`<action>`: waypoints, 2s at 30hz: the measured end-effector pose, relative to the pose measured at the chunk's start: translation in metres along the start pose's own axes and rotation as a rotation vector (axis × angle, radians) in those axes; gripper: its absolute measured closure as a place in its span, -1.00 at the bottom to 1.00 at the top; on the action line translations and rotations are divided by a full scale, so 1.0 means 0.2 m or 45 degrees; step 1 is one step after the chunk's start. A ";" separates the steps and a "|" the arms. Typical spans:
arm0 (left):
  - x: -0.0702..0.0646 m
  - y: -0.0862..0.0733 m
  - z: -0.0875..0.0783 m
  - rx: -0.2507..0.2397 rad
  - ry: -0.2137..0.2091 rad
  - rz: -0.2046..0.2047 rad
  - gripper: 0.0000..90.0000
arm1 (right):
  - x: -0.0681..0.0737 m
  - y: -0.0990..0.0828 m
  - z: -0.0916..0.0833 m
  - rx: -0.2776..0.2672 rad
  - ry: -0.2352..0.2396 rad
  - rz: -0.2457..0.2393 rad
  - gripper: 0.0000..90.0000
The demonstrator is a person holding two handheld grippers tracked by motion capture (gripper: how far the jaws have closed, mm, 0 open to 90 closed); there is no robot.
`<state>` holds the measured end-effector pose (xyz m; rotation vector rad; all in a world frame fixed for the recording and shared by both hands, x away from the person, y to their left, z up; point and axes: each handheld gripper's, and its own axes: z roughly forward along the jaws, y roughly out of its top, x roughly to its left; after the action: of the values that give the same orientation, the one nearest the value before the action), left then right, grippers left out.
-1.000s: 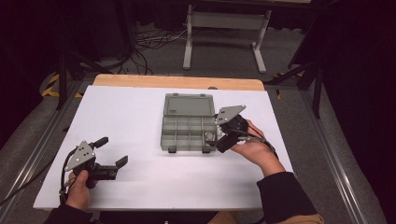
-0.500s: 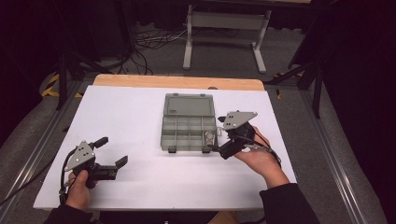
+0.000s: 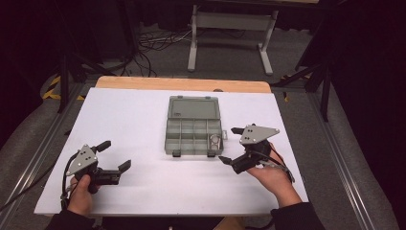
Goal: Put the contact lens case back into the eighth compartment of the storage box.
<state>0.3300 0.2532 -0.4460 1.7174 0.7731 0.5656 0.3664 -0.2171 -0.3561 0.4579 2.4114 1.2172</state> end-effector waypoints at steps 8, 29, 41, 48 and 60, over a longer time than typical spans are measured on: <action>0.00 0.00 0.00 -0.002 0.002 -0.001 -0.99 | 0.04 -0.08 -0.03 -0.086 -0.024 0.056 -0.92; 0.00 0.00 0.00 -0.008 0.004 -0.002 -0.99 | 0.11 -0.31 -0.02 -0.177 -0.055 0.151 -0.96; 0.00 0.00 0.00 0.000 0.003 0.007 -0.99 | 0.13 -0.44 0.03 -0.186 -0.076 0.227 -0.97; 0.00 -0.01 0.00 0.005 0.002 0.016 -0.99 | 0.14 -0.50 0.06 -0.172 -0.099 0.259 -0.98; 0.00 -0.02 0.00 -0.001 0.012 -0.002 -0.99 | 0.13 -0.53 0.06 -0.177 -0.133 0.298 -0.98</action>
<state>0.3302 0.2538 -0.4496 1.7146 0.7810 0.5735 0.3388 -0.2560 -0.4541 0.7571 2.2152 1.4102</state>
